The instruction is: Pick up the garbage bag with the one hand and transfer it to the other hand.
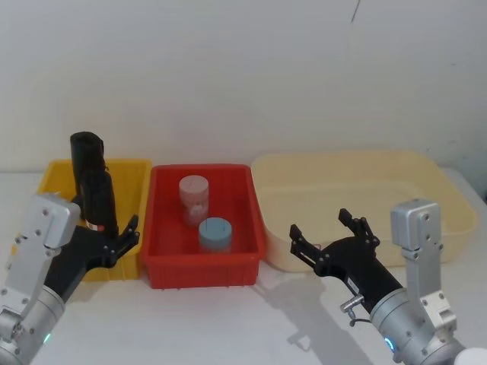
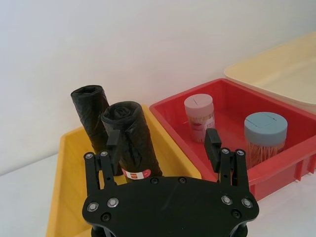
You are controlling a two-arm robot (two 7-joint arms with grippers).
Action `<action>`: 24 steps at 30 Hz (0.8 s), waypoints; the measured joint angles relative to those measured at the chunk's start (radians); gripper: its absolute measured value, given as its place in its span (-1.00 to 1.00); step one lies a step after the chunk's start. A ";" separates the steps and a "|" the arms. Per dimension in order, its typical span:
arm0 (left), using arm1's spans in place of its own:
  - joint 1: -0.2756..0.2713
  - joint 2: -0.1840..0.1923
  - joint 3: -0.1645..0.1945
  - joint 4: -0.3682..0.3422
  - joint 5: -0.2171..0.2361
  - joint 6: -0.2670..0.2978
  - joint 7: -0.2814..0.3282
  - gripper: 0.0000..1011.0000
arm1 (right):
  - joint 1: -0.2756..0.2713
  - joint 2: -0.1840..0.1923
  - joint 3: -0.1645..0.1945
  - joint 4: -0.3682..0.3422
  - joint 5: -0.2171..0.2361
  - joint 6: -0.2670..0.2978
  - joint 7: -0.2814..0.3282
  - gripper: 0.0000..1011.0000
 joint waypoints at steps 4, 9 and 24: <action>0.000 0.000 0.000 0.000 0.000 0.000 0.000 0.98 | 0.000 0.000 0.000 0.000 0.000 0.000 0.000 0.98; 0.000 0.000 0.000 0.000 0.000 0.000 0.000 0.98 | 0.000 0.000 0.000 0.000 0.000 0.000 0.000 0.98; 0.003 -0.001 0.000 -0.004 0.003 0.002 0.003 0.98 | 0.000 0.000 0.000 0.000 0.000 0.000 0.000 0.98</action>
